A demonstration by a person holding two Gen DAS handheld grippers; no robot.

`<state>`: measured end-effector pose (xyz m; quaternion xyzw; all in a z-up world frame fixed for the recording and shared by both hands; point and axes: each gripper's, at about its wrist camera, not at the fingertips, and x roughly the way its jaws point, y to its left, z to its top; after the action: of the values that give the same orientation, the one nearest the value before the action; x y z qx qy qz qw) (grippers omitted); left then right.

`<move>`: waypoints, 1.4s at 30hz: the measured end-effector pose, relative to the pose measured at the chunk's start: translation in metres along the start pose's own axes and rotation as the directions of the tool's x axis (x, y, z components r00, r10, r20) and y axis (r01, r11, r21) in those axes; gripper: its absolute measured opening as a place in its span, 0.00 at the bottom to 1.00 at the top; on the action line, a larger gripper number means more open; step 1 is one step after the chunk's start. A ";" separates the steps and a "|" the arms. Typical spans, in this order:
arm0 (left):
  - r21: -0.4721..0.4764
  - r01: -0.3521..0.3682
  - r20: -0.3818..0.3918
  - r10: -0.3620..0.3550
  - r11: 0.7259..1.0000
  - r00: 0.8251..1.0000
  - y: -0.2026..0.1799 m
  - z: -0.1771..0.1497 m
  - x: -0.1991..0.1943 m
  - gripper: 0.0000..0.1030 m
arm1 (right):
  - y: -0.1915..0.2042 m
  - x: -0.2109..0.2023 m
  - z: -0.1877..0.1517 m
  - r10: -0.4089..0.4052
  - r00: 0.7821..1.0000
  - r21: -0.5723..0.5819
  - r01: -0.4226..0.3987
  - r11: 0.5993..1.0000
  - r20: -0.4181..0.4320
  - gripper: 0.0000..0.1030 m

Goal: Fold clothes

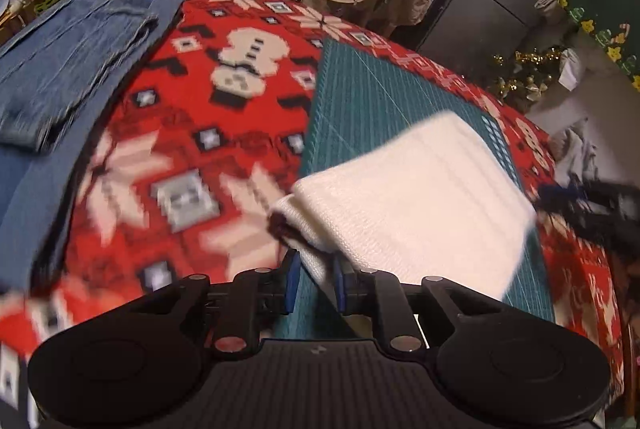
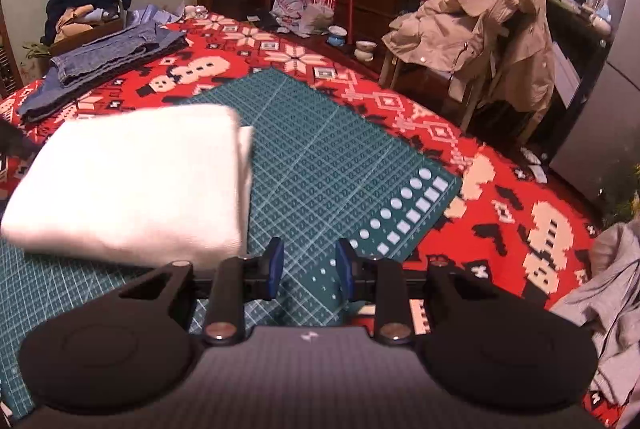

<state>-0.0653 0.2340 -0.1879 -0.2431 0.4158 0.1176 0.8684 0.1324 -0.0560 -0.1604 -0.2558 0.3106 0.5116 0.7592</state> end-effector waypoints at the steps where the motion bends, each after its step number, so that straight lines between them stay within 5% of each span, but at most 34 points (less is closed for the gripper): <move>1: 0.014 0.000 -0.009 0.000 1.000 1.000 0.001 0.010 0.006 0.15 | 0.000 0.001 -0.003 0.004 1.000 0.002 -0.004 1.000 -0.009 0.30; 12: 0.182 0.138 -0.100 -0.122 0.973 0.988 -0.004 0.079 0.053 0.07 | 0.021 0.006 -0.020 0.134 0.990 0.040 -0.136 0.990 0.048 0.27; 16: 0.243 0.216 -0.125 -0.191 0.946 0.974 -0.007 0.083 0.056 0.07 | 0.036 -0.004 -0.027 0.146 0.988 0.054 -0.149 0.987 0.060 0.15; 22: 0.376 0.265 -0.172 -0.214 0.888 0.962 -0.010 0.080 0.053 0.10 | 0.045 -0.022 -0.045 0.102 0.993 0.125 -0.108 0.986 0.051 0.17; 25: 0.419 0.238 -0.136 -0.199 0.876 0.971 -0.011 0.076 0.036 0.22 | 0.045 -0.035 -0.053 0.050 0.998 0.172 -0.056 0.983 0.038 0.23; 27: 0.440 0.219 -0.093 -0.198 0.871 0.976 -0.011 0.071 0.019 0.44 | 0.047 -0.047 -0.056 0.015 0.999 0.188 -0.021 0.982 0.030 0.35; 29: 0.464 0.197 -0.052 -0.196 0.864 0.979 -0.011 0.064 0.002 0.54 | 0.052 -0.060 -0.057 -0.010 0.999 0.195 0.004 0.981 0.030 0.42; 33: 0.576 0.194 -0.023 -0.222 0.794 0.975 -0.019 0.044 -0.033 0.74 | 0.070 -0.080 -0.052 -0.025 0.999 0.178 0.019 0.984 0.036 0.61; 39: 0.768 0.120 0.072 -0.272 0.629 0.960 -0.037 0.001 -0.075 0.94 | 0.098 -0.104 -0.040 -0.004 0.998 0.183 -0.008 0.983 0.066 0.85; 42: 0.826 0.133 0.057 -0.316 0.547 0.947 -0.046 -0.015 -0.085 0.95 | 0.114 -0.112 -0.033 0.005 0.997 0.155 -0.018 0.988 0.082 0.97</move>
<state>-0.1099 0.1869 -0.1149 0.1438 0.2992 -0.1751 0.9269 -0.0132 -0.1089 -0.1088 -0.1729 0.3201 0.5002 0.7858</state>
